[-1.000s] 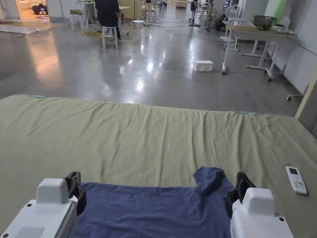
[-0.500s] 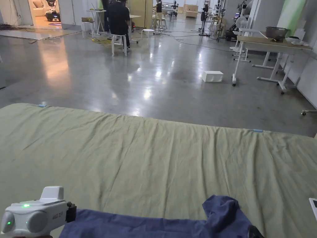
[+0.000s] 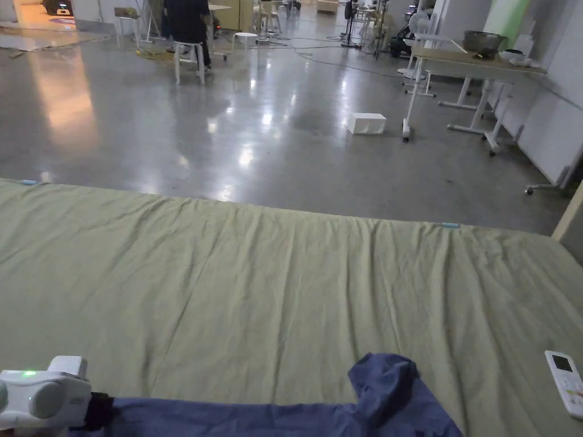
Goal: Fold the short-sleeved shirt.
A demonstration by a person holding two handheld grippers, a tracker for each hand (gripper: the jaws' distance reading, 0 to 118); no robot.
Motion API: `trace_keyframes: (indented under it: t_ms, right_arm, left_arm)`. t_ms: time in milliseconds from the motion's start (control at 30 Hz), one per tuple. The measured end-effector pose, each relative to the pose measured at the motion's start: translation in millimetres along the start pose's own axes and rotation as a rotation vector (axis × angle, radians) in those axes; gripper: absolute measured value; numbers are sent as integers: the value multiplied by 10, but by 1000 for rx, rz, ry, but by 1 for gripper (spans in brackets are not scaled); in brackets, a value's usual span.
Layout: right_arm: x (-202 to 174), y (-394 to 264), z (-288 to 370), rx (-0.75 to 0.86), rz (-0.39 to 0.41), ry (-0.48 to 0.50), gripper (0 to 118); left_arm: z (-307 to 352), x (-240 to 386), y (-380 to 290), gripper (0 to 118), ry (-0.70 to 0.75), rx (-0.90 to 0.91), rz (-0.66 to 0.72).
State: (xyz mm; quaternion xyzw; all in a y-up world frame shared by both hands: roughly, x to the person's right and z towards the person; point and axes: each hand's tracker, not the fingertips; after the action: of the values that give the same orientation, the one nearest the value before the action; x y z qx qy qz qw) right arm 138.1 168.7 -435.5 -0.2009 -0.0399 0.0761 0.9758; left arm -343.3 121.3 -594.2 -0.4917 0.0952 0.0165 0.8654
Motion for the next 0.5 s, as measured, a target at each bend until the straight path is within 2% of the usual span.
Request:
trace_keyframes:
  t_ms: [33,200,267,300,333,367,400,500]
  right_arm:
    - [12,-7,-20,-8,-4,-4,0]
    - [184,3,-311,-75,-67,-22,0]
    - [293,39,-539,-130,-88,-30,2]
    - [372,51,-687,-154,-99,-24,10]
    - [436,66,-833,-192,-116,-8,25]
    - [503,62,-996,-269,-155,2,47]
    - [557,115,-1188,-301,-125,18,55]
    - [697,175,-1687,-428,-127,71,58]
  left_arm:
    - [55,109,-37,59,24,10,-33]
    - [142,259,-98,13,-6,26,-99]
    - [107,86,7,7,-32,22,-109]
    - [116,61,5,6,-32,21,-111]
    - [133,26,4,6,-29,21,-109]
    - [111,44,12,6,-31,21,-103]
    - [100,84,17,6,-28,36,-92]
    - [283,129,-19,6,-19,59,-97]
